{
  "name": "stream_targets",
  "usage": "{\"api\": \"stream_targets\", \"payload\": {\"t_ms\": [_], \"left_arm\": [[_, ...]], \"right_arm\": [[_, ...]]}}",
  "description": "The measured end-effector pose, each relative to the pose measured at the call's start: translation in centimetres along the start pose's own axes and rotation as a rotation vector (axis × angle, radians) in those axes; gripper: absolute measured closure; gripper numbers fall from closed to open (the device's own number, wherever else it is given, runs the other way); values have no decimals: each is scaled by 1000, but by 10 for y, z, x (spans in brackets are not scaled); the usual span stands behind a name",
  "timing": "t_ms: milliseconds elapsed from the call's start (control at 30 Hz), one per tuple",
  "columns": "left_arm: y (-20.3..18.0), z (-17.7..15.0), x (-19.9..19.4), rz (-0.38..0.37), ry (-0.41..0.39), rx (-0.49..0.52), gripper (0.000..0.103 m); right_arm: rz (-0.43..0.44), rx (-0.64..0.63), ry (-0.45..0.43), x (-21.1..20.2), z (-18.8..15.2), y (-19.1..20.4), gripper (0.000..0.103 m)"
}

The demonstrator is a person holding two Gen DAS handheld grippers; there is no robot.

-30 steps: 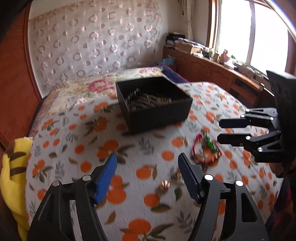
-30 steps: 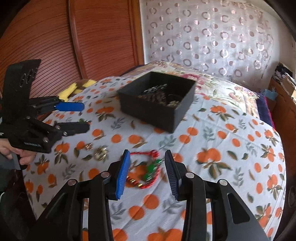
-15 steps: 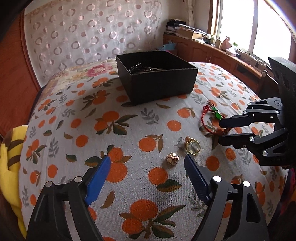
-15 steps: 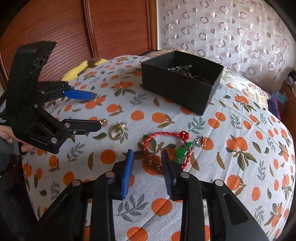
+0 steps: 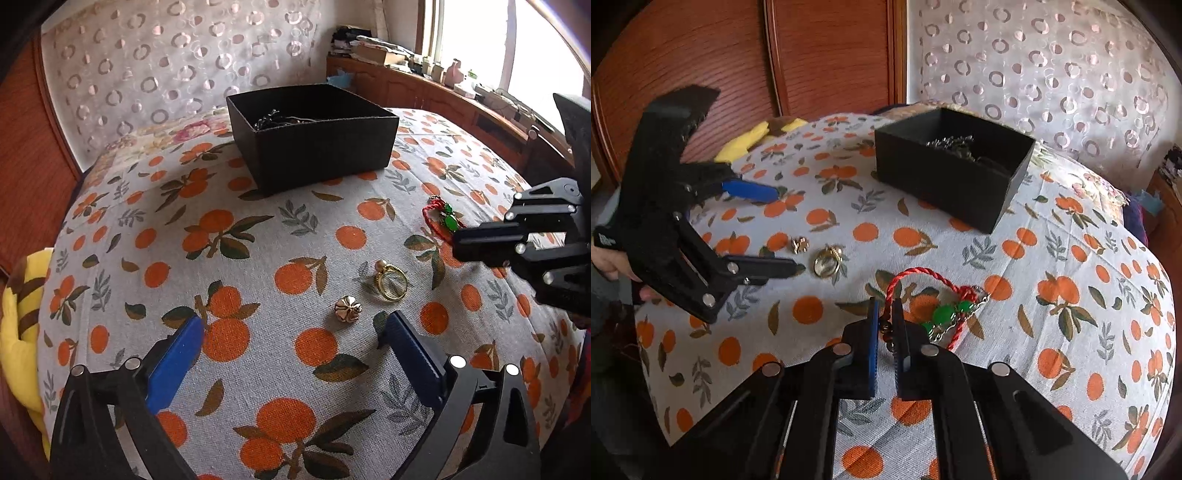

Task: Organize jewelry
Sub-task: 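Return both tools to the remaining jewelry beside the box, then grasp the red string bracelet with the right tool while the left tool grasps the gold earring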

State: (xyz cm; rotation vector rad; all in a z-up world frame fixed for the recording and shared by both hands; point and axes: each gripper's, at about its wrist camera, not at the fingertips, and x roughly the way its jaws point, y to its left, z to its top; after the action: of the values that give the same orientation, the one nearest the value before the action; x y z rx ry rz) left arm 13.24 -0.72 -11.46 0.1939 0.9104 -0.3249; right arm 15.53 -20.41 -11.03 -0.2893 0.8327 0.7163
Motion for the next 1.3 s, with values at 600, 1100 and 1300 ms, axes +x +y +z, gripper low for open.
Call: {"api": "stream_targets", "payload": {"t_ms": [600, 1100, 1300], "left_arm": [[1, -4, -2, 9, 5, -12, 7], [-20, 0, -14, -82, -34, -14, 61], [-25, 2, -12, -55, -43, 13, 77]], "right_arm": [[-19, 102, -215, -73, 24, -22, 95], [-36, 141, -267, -107, 33, -33, 95], [-35, 132, -286, -115, 40, -33, 95]]}}
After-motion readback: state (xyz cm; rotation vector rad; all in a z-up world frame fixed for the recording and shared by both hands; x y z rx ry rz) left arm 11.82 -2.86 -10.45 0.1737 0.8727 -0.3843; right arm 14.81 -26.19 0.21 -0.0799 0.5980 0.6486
